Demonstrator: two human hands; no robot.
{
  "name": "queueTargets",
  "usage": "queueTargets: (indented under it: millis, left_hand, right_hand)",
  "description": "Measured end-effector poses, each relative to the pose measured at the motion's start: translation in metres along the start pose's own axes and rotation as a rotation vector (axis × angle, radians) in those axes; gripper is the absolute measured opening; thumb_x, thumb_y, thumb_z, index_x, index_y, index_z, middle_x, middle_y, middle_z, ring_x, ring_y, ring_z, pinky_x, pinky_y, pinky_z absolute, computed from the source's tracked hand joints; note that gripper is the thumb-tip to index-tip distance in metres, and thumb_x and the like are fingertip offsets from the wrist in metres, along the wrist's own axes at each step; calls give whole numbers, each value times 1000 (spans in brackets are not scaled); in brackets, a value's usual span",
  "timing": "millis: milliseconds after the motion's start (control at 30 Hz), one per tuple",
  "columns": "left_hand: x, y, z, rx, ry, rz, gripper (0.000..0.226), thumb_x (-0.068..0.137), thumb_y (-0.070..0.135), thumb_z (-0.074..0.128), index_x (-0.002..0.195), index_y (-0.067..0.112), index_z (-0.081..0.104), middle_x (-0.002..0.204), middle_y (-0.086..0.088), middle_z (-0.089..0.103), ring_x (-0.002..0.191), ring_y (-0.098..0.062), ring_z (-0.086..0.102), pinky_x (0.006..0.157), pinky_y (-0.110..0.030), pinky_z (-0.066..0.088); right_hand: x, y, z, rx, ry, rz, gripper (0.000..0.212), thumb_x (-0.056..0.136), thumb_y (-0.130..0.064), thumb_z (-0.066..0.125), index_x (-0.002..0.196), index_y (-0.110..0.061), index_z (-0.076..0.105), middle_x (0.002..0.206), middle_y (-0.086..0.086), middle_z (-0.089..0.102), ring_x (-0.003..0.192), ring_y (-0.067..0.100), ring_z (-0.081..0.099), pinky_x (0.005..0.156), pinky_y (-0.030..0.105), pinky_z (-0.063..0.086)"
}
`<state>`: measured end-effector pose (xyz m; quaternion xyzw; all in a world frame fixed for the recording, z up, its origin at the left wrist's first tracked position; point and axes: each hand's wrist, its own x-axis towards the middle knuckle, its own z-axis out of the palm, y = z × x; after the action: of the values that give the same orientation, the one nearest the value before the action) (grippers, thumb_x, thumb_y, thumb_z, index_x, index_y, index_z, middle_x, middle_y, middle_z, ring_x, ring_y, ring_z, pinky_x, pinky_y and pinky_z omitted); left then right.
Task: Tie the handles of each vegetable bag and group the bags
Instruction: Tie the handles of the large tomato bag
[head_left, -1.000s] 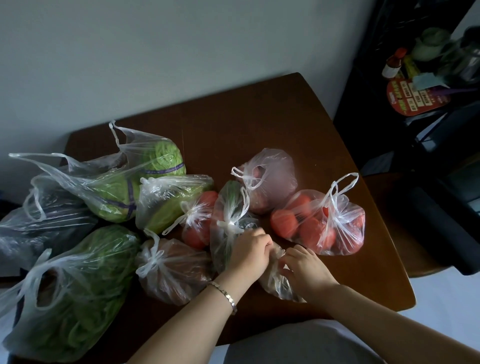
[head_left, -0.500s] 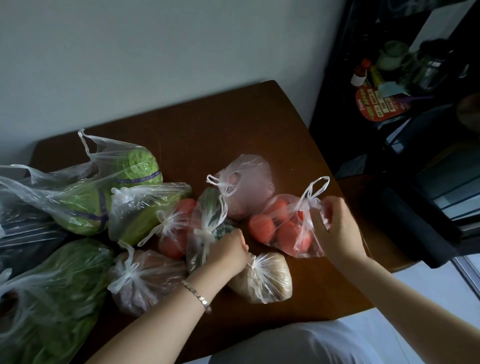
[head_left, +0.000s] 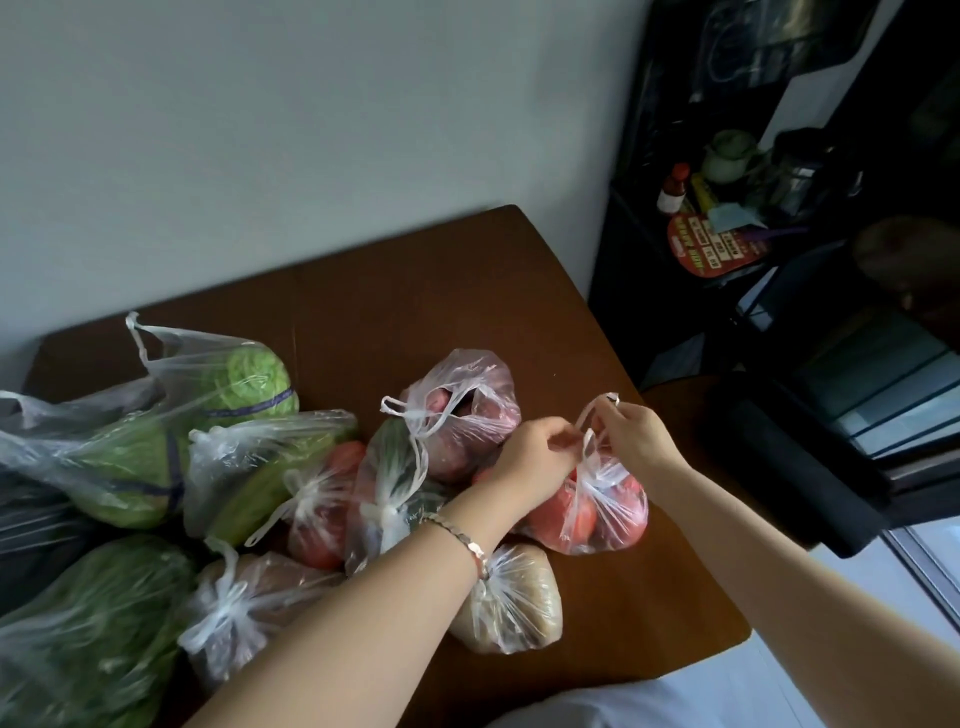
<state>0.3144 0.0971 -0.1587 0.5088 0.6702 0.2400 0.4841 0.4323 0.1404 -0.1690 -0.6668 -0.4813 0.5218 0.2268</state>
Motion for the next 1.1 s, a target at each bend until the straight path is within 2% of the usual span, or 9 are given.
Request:
queueTargets:
  millis: [167,233,333,467,600,733,867,967,1100]
  left_hand:
    - [2,0,0,67,80,79,32,76,20,67,104,11,54,94,-1,64,90,-19,64,73,-28,52]
    - [1,2,-5,147,110,152,12,82,7,53,92,4,60,86,-11,67,79,-23,65,65,-31,52]
    - [-4,-2,-16,257,192,132,29,97,12,35,92,-2,60,84,-10,64,75,-19,58,64,-21,37]
    - [-11,-17,-30,221,289,46,43,99,30,33,99,-1,62,77,-3,58,74,-17,57,56,-18,29]
    - [-22,-22,-49,53,395,-27,34,99,25,36,87,4,61,68,-1,57,65,-15,56,62,-23,43]
    - [-33,-21,-70,2,302,-175,32,96,17,38,70,10,55,48,0,49,41,-11,50,50,-24,43]
    - [-43,-15,-85,17,199,-281,31,81,19,48,51,13,48,36,2,42,37,-14,45,54,-22,38]
    - [-54,-2,-83,38,188,-242,29,80,19,49,53,11,46,44,-3,43,36,-13,48,58,-28,41]
    - [-64,15,-74,25,274,-110,25,79,18,51,58,4,53,56,-8,61,44,-9,50,56,-25,39]
  right_hand:
    - [-25,-24,-4,-7,-169,-267,47,98,-30,36,69,-1,59,60,2,58,51,7,55,58,18,45]
    - [-35,-35,-2,-200,-221,-475,41,97,-25,39,72,-1,61,64,0,57,56,5,50,58,11,39]
    - [-40,-39,3,-352,-169,-671,31,95,-21,44,79,-4,64,80,5,61,71,9,54,63,10,37]
    - [-36,-25,2,-305,-141,-504,36,85,-40,56,114,-19,54,109,-4,49,96,8,53,81,16,45]
    - [-36,2,1,-706,-57,-342,59,83,-43,60,133,-21,37,130,2,41,120,19,44,94,32,45]
    - [-26,13,-2,-414,83,-131,35,96,-32,31,88,-11,57,83,3,53,65,12,51,52,18,35]
    - [-34,-5,-7,-361,89,-234,35,98,-25,33,75,-14,57,85,-1,58,71,15,55,63,24,42]
    - [-47,-26,-15,-490,104,-401,43,97,-26,36,56,-15,47,60,1,52,56,15,47,52,28,35]
    - [-60,-34,-19,-774,-76,-321,32,91,-27,43,64,-17,58,65,-1,59,58,14,54,53,28,44]
